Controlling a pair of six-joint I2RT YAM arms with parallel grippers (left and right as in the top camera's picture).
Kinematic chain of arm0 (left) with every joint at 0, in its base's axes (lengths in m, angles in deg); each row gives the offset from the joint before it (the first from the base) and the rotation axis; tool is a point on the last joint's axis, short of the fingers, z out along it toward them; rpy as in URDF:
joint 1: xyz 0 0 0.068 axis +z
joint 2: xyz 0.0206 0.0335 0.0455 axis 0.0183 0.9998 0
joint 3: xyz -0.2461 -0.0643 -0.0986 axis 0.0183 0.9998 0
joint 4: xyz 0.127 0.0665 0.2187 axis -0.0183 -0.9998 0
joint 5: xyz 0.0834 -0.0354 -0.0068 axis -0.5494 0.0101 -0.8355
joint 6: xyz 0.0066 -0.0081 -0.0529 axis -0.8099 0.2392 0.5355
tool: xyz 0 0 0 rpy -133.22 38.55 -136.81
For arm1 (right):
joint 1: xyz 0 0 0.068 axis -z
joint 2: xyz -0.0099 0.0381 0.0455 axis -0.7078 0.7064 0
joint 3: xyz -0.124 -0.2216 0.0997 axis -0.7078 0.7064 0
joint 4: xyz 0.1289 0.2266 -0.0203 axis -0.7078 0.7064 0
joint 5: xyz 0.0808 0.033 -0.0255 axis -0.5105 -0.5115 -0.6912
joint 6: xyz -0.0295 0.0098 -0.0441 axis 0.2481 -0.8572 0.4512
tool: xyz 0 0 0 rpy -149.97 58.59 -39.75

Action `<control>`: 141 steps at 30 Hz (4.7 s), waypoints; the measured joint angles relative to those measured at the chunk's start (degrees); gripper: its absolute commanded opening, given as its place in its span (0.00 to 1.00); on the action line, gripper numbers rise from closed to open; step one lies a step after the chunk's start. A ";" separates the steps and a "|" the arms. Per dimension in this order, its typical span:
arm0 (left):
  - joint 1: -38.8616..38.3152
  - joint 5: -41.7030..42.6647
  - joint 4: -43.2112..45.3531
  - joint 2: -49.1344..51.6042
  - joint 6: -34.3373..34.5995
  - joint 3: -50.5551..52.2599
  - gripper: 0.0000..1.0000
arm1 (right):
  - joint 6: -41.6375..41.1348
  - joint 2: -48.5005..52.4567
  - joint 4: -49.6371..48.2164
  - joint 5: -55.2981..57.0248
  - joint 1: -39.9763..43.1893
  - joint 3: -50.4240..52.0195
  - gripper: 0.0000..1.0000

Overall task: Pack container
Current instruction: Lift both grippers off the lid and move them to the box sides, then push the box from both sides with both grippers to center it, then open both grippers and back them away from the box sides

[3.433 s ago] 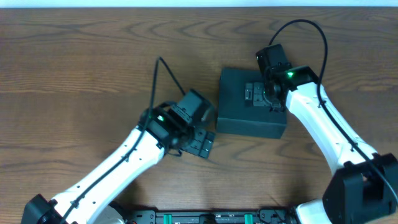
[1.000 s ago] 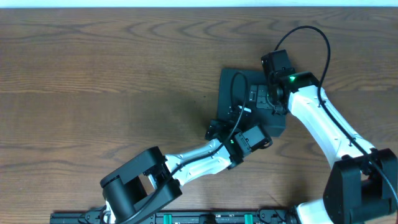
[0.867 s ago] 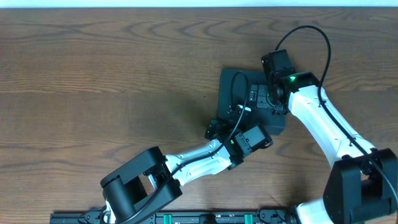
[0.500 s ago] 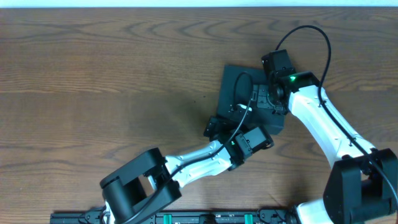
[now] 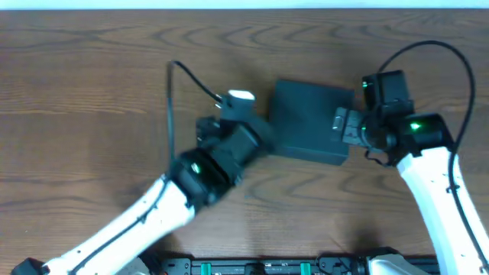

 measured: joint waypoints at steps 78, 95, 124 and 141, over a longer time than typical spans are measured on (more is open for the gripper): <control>19.87 21.29 -2.01 23.04 -5.31 0.00 0.95 | -8.85 30.53 -25.99 -1.33 -1.40 -0.44 0.99; 25.22 20.15 -2.82 22.99 -9.29 0.00 0.95 | -13.86 30.21 -25.68 1.05 -7.65 -0.63 0.99; 26.03 18.43 -3.69 22.38 -11.06 0.00 0.96 | -15.23 29.86 -25.55 0.37 -8.96 -0.68 0.99; 27.41 18.12 -7.91 6.73 -14.51 0.13 0.95 | -14.69 11.61 -9.09 -1.33 -14.43 -1.40 0.99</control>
